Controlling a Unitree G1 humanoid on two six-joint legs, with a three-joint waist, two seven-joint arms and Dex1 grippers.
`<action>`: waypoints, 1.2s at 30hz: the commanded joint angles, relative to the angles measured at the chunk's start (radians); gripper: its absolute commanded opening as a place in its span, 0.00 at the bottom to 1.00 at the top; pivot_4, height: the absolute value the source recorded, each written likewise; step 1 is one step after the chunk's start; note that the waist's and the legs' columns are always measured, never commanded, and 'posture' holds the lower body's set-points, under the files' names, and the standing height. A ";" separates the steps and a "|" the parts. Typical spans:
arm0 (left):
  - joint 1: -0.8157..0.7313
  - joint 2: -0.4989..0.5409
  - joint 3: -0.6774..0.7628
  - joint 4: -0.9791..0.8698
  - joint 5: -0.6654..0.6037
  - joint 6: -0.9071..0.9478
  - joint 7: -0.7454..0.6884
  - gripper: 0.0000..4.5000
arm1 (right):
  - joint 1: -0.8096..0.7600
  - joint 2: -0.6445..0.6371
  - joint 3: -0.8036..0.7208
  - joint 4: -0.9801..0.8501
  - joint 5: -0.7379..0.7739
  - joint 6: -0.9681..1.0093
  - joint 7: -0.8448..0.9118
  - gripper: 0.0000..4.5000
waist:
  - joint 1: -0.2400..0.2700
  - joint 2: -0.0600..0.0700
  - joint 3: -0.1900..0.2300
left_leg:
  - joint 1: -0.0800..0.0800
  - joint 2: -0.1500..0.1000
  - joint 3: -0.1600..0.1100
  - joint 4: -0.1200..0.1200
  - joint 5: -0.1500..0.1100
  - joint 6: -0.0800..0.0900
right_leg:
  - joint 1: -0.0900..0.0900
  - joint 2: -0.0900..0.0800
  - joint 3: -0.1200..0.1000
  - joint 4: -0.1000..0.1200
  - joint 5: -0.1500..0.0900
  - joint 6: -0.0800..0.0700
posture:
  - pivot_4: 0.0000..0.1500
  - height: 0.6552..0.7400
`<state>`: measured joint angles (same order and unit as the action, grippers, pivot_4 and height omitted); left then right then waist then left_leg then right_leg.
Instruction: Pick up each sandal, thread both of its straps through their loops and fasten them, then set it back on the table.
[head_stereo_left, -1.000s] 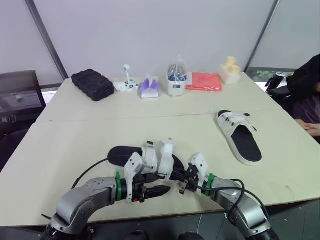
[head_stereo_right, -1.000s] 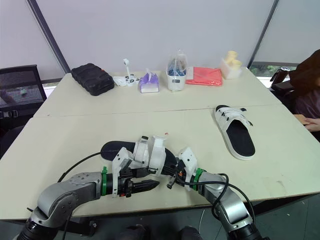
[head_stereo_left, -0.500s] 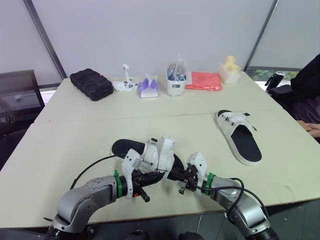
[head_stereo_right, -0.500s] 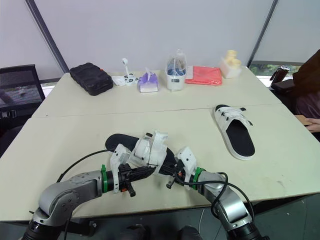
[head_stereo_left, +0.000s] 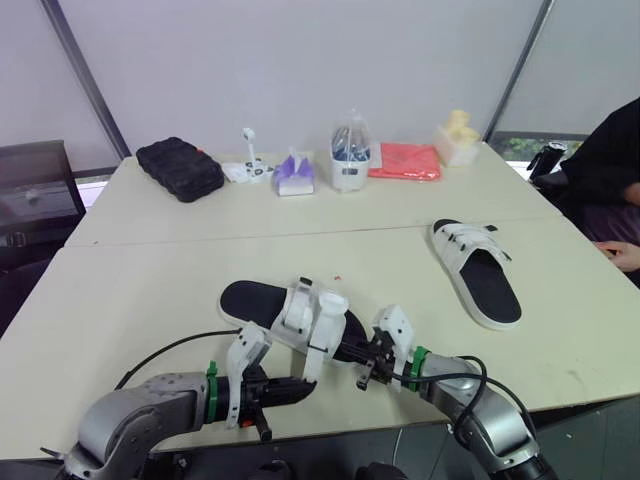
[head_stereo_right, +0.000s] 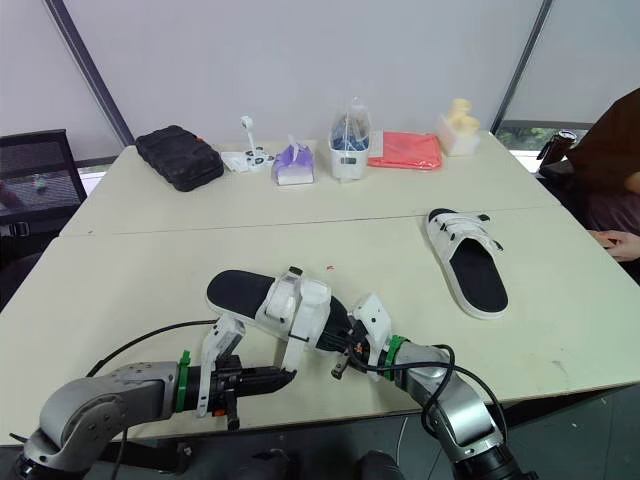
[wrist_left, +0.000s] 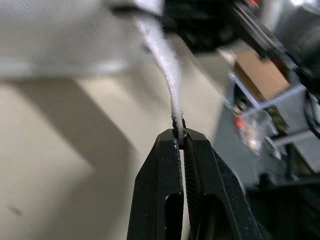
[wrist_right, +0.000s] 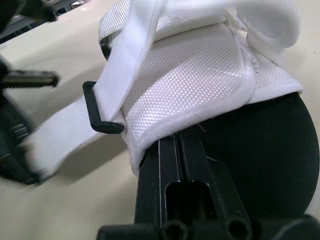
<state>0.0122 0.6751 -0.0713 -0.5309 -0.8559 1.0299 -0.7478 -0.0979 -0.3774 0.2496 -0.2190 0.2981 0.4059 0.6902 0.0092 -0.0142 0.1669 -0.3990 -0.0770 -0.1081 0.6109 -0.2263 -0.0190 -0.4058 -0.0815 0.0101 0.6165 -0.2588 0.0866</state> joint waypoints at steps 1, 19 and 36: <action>0.028 0.057 0.041 -0.055 -0.067 0.005 -0.085 0.01 | 0.025 -0.012 0.021 0.053 -0.028 0.030 0.000 0.00 | 0.000 0.000 0.000 | 0.000 0.000 0.000 0.000 0.000 0.000 | 0.000 0.000 0.000 0.000 0.000 0.000 | 1.00 1.00; -0.296 -0.137 0.160 0.146 -0.473 0.057 0.255 0.01 | -0.015 0.007 0.033 0.106 -0.042 0.002 0.012 0.00 | 0.001 -0.001 0.000 | 0.000 0.001 0.000 0.003 0.002 0.003 | -0.001 0.001 -0.001 0.003 0.001 0.000 | 1.00 1.00; -0.504 -0.194 0.118 0.278 -0.314 0.042 0.200 0.90 | -0.021 0.029 0.028 0.131 -0.060 -0.033 -0.015 0.00 | -0.005 -0.001 0.000 | 0.007 0.001 0.000 0.002 0.002 0.002 | 0.005 0.002 -0.001 0.005 0.001 0.000 | 1.00 1.00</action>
<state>-0.4460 0.4664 0.0354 -0.2355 -1.1973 1.1052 -0.5089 -0.1286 -0.3532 0.2652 -0.1585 0.2771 0.3485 0.6968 0.0045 -0.0155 0.1665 -0.3922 -0.0765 -0.1077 0.6131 -0.2244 -0.0167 -0.4012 -0.0796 0.0095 0.6218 -0.2581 0.0868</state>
